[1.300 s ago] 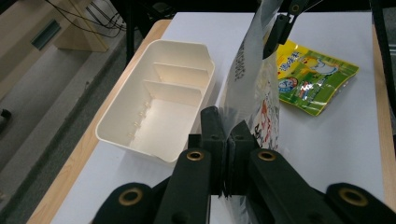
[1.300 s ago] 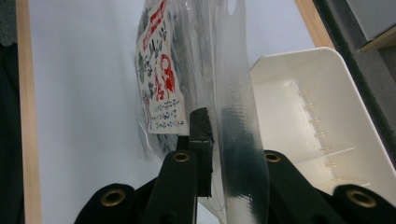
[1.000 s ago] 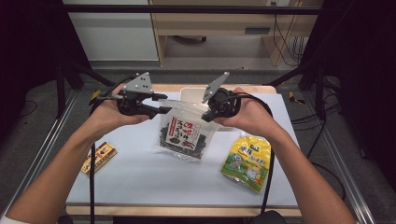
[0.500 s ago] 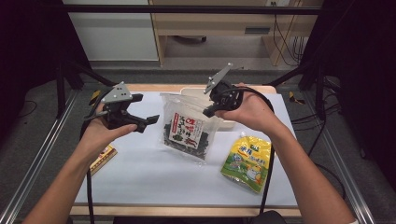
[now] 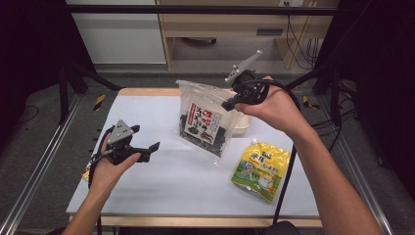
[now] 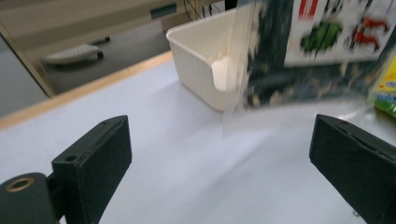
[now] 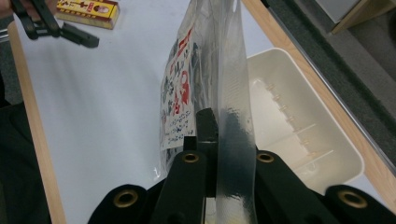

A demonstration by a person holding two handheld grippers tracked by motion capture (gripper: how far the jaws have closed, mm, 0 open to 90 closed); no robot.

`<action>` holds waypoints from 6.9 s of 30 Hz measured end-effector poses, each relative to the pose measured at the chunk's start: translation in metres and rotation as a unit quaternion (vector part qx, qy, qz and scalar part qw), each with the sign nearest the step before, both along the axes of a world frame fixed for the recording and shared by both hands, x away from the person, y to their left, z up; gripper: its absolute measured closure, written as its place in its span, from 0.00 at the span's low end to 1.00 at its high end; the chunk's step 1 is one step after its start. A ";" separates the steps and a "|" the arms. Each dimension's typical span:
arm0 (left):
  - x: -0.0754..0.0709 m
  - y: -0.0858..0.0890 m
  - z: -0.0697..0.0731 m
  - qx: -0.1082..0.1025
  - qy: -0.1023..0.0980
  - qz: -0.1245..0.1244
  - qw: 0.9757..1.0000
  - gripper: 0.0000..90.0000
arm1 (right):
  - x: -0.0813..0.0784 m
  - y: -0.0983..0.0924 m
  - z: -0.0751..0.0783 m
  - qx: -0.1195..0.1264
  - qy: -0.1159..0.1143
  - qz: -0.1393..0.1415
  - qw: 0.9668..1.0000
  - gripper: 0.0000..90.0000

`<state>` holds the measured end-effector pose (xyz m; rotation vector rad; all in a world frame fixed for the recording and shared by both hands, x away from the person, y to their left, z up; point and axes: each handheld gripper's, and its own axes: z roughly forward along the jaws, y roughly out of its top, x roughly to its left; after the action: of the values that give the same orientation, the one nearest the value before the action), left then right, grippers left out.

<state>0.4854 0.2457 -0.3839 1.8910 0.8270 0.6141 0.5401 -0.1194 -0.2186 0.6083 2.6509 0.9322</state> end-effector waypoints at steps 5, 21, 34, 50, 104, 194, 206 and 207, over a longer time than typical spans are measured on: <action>-0.004 0.001 -0.024 0.022 0.021 0.010 0.999 0.06 | 0.000 -0.007 0.010 0.007 -0.006 -0.016 1.000 0.98; -0.009 0.010 -0.062 0.056 0.066 0.033 0.996 0.06 | 0.012 -0.025 0.040 0.018 -0.019 -0.077 0.997 0.98; -0.007 0.011 -0.065 0.068 0.070 0.039 0.994 0.06 | 0.034 -0.025 0.043 0.021 -0.028 -0.118 0.992 0.98; -0.005 0.012 -0.065 0.068 0.073 0.042 0.994 0.06 | 0.057 -0.021 0.042 0.030 -0.037 -0.157 0.986 0.98; -0.003 0.013 -0.067 0.068 0.082 0.036 0.994 0.06 | 0.109 0.024 0.005 0.038 -0.049 -0.131 0.989 0.99; -0.004 0.008 -0.069 0.078 0.088 0.023 0.993 0.06 | 0.111 -0.003 -0.045 0.088 -0.025 -0.163 0.982 0.69; -0.004 0.008 -0.069 0.079 0.089 0.022 0.993 0.06 | 0.109 0.009 -0.046 0.087 -0.041 -0.163 0.982 0.34; -0.004 0.008 -0.069 0.079 0.089 0.022 0.993 0.06 | 0.108 0.010 -0.046 0.087 -0.042 -0.163 0.982 0.31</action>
<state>0.4812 0.2539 -0.4527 2.0980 0.9607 0.5583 0.6485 -0.1093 -0.2642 0.9851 2.3154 1.0660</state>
